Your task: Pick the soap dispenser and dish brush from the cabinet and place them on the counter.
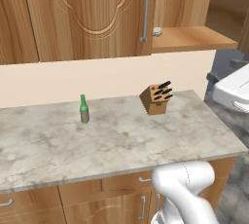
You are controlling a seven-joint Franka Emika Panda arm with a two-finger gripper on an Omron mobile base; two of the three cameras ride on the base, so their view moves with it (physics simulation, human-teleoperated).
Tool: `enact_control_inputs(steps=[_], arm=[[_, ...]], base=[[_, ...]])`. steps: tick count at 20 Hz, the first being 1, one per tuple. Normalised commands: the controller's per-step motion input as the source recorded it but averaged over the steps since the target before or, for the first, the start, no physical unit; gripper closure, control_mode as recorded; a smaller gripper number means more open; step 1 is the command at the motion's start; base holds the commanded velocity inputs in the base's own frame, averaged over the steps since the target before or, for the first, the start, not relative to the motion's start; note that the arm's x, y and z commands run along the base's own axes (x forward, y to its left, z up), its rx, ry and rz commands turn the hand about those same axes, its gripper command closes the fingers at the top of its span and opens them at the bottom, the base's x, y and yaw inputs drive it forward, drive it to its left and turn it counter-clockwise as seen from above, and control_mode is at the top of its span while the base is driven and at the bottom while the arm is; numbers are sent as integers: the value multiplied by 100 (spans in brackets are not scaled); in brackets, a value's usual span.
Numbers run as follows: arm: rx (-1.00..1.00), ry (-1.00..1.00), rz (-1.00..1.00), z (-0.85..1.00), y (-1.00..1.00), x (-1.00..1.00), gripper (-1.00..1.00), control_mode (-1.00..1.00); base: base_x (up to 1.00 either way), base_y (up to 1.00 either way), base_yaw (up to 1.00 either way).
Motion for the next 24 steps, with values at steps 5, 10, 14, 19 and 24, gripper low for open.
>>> enact_control_inputs(steps=[5, 10, 14, 19, 24], arm=[[0, -21, 0, 0, 14, 10, -100, -100], [0, -6, -3, -3, 2, 29, -100, -100], [0, -5, -3, -9, 0, 30, -100, -100], [0, -5, -5, -1, 10, 14, -100, -100], [0, -4, -7, 0, 17, 3, -100, -100]], base=[[0, 0, 0], [0, 0, 0], [0, 0, 0], [0, 0, 0], [0, 0, 0]])
